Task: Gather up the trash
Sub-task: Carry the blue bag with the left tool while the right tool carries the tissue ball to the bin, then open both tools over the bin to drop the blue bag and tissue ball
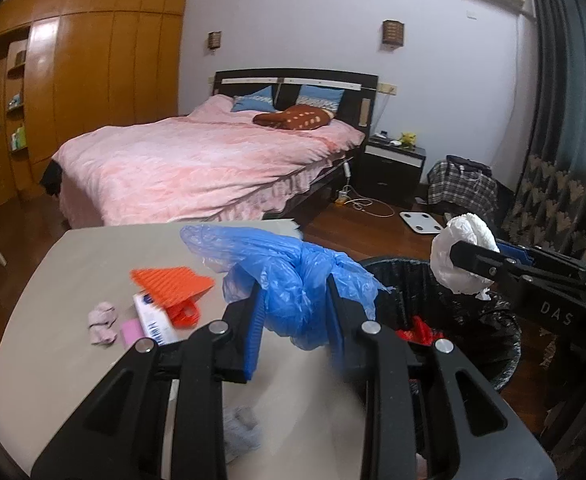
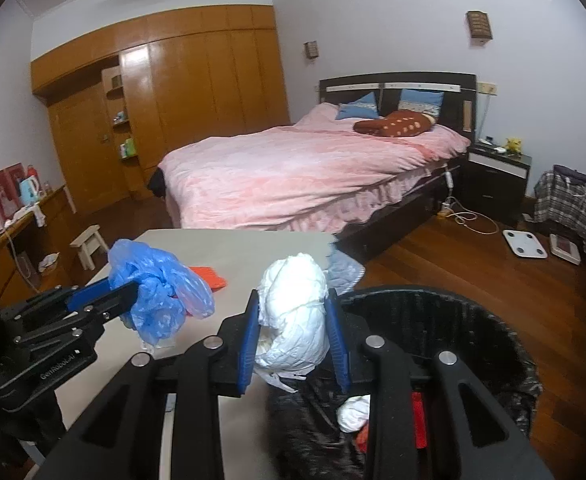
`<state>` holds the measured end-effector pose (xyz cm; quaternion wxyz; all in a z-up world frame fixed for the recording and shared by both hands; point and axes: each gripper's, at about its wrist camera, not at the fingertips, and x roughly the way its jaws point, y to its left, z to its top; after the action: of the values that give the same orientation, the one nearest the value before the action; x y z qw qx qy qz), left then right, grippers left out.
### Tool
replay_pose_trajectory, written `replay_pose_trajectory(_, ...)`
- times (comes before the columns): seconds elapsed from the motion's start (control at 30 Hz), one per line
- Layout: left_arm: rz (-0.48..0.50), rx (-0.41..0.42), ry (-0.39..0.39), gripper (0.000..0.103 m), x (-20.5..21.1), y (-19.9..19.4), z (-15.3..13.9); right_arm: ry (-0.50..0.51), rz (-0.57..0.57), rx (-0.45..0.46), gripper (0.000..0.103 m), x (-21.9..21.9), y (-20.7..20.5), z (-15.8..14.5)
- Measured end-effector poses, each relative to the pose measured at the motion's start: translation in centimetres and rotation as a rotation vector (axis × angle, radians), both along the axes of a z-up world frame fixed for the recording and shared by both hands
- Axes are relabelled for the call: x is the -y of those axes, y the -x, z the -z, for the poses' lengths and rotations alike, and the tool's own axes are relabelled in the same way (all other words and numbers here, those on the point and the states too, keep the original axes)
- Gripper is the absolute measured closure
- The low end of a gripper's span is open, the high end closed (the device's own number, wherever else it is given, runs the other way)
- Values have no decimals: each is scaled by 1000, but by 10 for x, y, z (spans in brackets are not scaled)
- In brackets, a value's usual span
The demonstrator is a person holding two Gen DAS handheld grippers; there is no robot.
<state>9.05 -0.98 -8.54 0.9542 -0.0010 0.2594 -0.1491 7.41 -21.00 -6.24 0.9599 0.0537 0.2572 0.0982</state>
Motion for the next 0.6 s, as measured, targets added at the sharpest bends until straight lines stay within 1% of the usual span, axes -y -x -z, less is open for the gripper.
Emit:
replay_pose_trajectory(0.3,86,21,7,76,43,-13,-5,16,96,10,72,40,-2,-3)
replay_pose_trajectory(0.6,190,17,0,76,87,-24,2,18,188,-4,72,82,0,6)
